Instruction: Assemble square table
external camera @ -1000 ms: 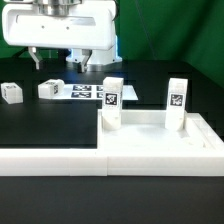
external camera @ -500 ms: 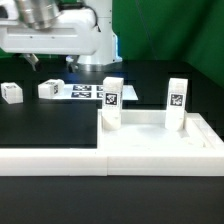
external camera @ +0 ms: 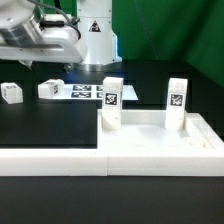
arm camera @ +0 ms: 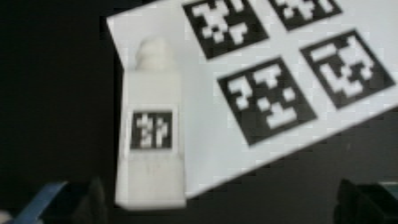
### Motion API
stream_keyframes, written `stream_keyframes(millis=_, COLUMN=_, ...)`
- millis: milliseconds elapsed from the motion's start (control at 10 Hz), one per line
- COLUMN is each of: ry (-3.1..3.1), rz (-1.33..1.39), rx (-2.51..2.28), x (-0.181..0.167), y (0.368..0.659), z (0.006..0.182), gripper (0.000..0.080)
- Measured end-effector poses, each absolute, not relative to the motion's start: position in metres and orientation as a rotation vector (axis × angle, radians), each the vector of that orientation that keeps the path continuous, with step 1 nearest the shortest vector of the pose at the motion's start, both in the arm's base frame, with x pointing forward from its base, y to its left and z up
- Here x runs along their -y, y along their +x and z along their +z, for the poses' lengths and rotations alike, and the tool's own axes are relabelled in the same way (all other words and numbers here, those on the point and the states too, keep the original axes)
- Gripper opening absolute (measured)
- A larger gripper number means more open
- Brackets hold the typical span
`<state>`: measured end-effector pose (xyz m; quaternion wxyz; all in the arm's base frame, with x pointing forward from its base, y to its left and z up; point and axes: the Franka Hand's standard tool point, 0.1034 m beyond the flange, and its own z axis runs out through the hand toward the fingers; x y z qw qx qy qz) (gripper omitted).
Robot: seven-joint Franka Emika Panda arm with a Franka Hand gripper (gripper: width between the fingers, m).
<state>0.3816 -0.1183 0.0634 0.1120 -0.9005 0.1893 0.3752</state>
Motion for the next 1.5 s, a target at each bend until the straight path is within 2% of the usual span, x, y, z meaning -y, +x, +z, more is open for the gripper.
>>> stream_keyframes(millis=100, ry=-2.6, rz=1.18, rx=-0.549, x=0.12, y=0.38, z=0.058, gripper=0.0649)
stream_keyframes(millis=300, ry=-2.43, rz=1.401, rx=-0.556, x=0.128, y=0.353, z=0.04, gripper=0.0649)
stream_keyframes(millis=400, ry=-2.382, rz=1.468, rx=-0.56, x=0.132, y=0.35, z=0.033, gripper=0.0649)
stream_keyframes(millis=700, ry=-2.405, rz=1.473, rx=-0.541, x=0.133, y=0.353, z=0.034, gripper=0.0649)
stream_keyframes(millis=1000, ry=-2.543, rz=1.435, rx=-0.436, x=0.146, y=0.367, z=0.041, gripper=0.0649)
stream_keyframes(millis=1500, ry=-2.589, rz=1.425, rx=-0.481, x=0.146, y=0.369, z=0.038, gripper=0.0649)
